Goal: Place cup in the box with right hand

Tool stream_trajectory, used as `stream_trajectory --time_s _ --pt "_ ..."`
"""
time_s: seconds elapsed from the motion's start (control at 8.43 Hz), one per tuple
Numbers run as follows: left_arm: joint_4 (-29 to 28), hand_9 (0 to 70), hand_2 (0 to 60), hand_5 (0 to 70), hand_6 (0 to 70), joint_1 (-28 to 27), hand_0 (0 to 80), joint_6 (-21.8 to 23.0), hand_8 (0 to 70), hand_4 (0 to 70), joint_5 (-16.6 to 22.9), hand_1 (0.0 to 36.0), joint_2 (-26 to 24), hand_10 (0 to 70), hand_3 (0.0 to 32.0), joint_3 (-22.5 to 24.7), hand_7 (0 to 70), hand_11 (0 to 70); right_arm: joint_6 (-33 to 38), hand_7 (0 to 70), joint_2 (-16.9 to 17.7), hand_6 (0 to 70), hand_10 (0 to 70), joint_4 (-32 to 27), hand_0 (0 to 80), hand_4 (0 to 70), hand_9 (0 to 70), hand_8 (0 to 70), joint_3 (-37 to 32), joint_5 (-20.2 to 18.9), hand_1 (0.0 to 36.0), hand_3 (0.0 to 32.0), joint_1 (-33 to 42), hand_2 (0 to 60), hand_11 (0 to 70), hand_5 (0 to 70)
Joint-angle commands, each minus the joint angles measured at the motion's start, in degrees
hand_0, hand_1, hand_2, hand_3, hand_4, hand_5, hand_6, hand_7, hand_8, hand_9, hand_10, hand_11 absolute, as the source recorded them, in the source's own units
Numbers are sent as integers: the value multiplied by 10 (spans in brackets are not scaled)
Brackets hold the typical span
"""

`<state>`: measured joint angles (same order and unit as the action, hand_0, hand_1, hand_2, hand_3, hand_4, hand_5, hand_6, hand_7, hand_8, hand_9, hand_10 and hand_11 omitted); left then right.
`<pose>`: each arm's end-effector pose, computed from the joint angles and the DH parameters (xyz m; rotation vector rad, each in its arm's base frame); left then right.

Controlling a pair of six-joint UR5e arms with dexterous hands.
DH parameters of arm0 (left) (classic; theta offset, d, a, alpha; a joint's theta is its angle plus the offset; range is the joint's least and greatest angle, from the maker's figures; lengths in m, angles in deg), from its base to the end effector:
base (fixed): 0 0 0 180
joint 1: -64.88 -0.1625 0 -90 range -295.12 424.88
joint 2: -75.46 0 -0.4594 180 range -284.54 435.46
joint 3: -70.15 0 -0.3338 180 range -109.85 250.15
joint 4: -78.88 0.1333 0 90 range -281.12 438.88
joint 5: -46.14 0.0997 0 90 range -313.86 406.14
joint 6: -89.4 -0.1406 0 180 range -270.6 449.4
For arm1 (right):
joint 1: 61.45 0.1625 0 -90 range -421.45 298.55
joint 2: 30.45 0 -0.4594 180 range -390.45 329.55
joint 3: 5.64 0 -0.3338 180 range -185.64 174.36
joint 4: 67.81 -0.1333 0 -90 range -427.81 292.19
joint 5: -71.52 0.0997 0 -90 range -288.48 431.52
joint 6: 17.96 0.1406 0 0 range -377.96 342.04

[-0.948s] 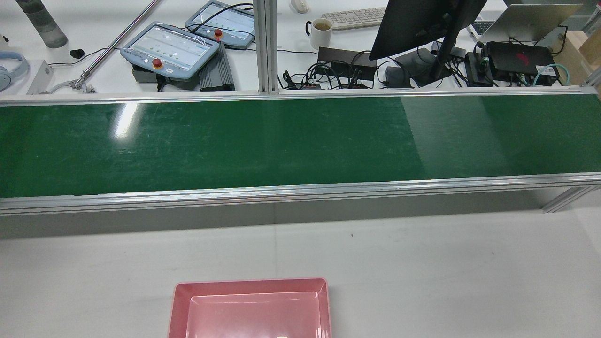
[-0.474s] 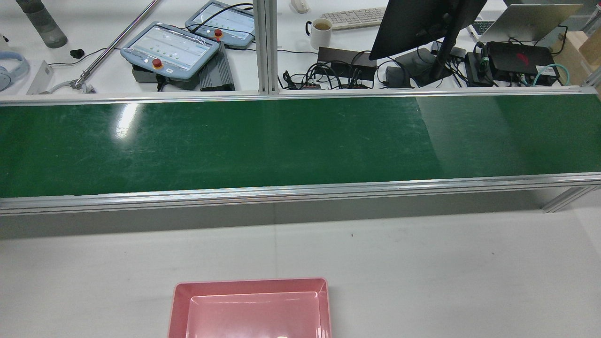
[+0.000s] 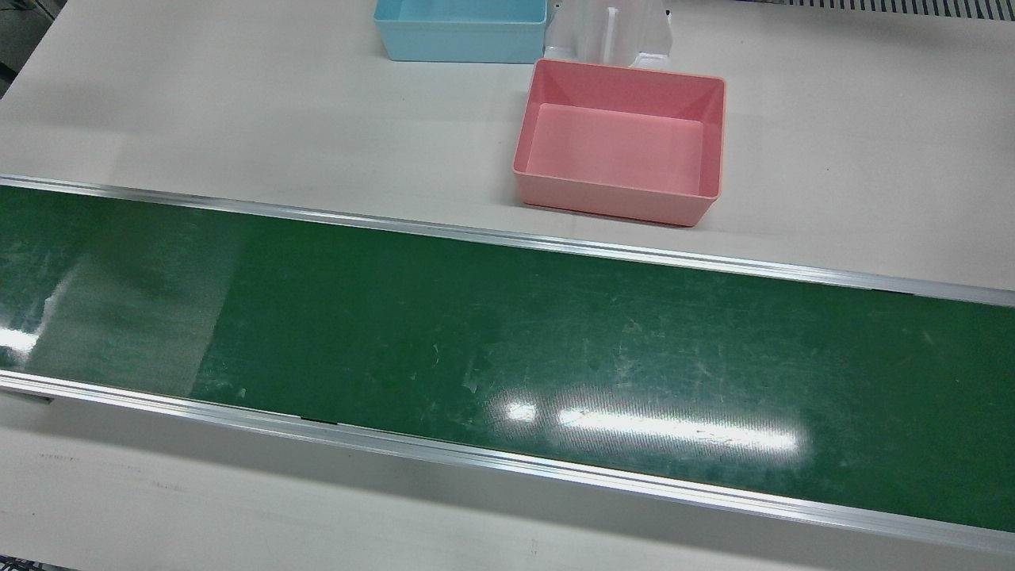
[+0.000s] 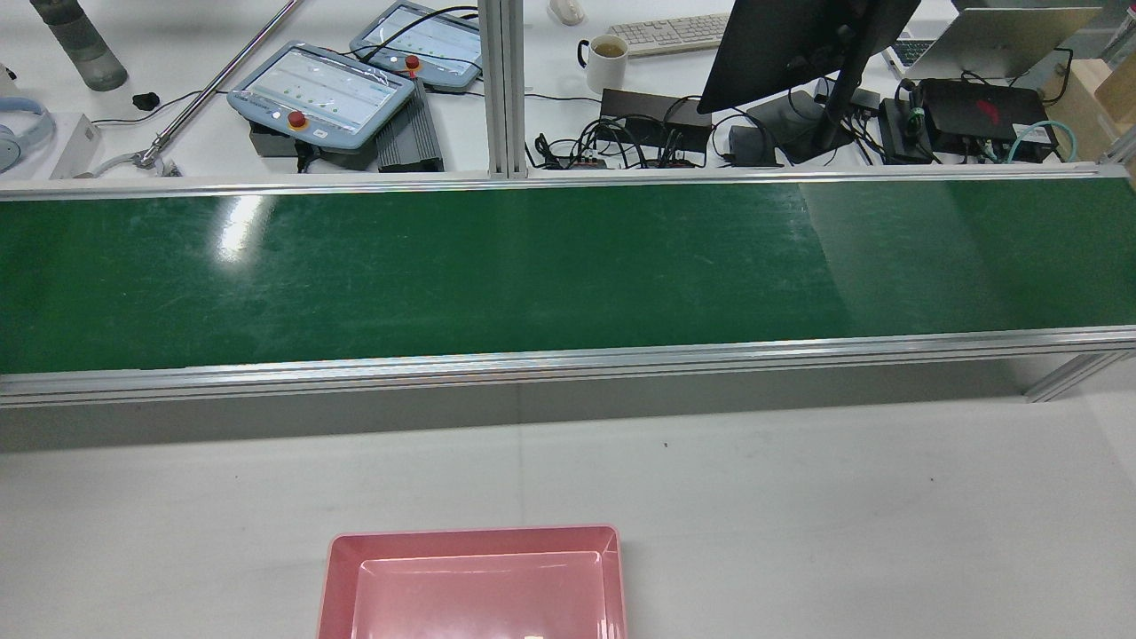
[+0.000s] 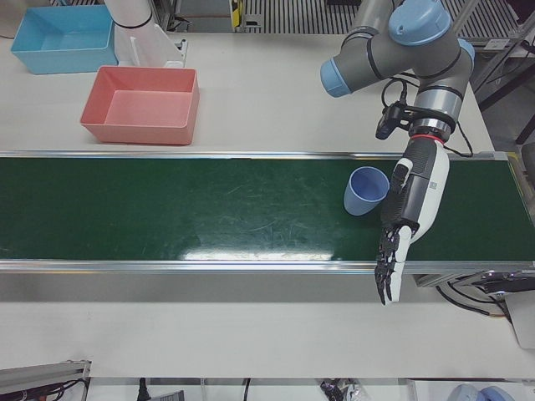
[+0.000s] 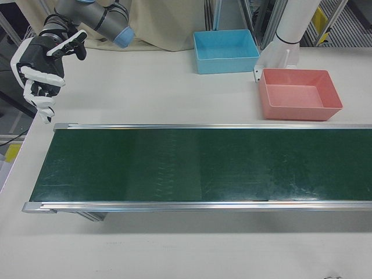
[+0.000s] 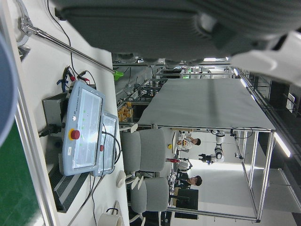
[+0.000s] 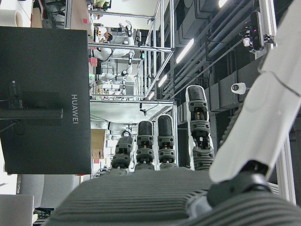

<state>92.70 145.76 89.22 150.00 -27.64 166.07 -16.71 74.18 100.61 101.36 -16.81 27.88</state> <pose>-0.0089 -0.5733 0.5881 -0.3987 2.0895 -1.9034 0.1330 -0.3795 0.6561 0.0131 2.4519 -1.9170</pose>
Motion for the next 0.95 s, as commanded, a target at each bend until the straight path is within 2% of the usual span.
stream_trajectory --time_s 0.0,0.12,0.24,0.36,0.47,0.59,0.71,0.83 --pt "1 0 0 0 0 0 0 0 0 0 0 0 0 0 0 0 0 0 -5 405 -4 110 95 2 500 278 246 135 -13 2 73 0 -13 0 150 57" --pt "1 0 0 0 0 0 0 0 0 0 -1 0 0 0 0 0 0 0 -5 387 -5 106 92 1 504 266 236 130 -14 2 79 0 -12 0 145 58" --pt "1 0 0 0 0 0 0 0 0 0 0 0 0 0 0 0 0 0 -3 400 -15 109 84 5 515 282 229 126 -12 1 106 0 -14 0 136 62" --pt "2 0 0 0 0 0 0 0 0 0 -1 0 0 0 0 0 0 0 -2 401 -21 107 73 9 521 297 215 117 -8 0 118 0 -20 8 121 62" --pt "1 0 0 0 0 0 0 0 0 0 0 0 0 0 0 0 0 0 -5 422 -21 108 64 9 511 317 209 109 -9 1 100 0 -26 0 105 55" --pt "1 0 0 0 0 0 0 0 0 0 -1 0 0 0 0 0 0 0 -18 480 -15 114 51 11 484 381 219 106 -12 1 44 0 -23 0 81 36" --pt "2 0 0 0 0 0 0 0 0 0 -1 0 0 0 0 0 0 0 -25 556 -15 125 43 14 472 454 247 114 -13 3 24 0 -25 0 66 26" --pt "1 0 0 0 0 0 0 0 0 0 0 0 0 0 0 0 0 0 -34 669 -29 146 41 36 465 574 301 140 -16 9 11 0 -31 0 60 19"
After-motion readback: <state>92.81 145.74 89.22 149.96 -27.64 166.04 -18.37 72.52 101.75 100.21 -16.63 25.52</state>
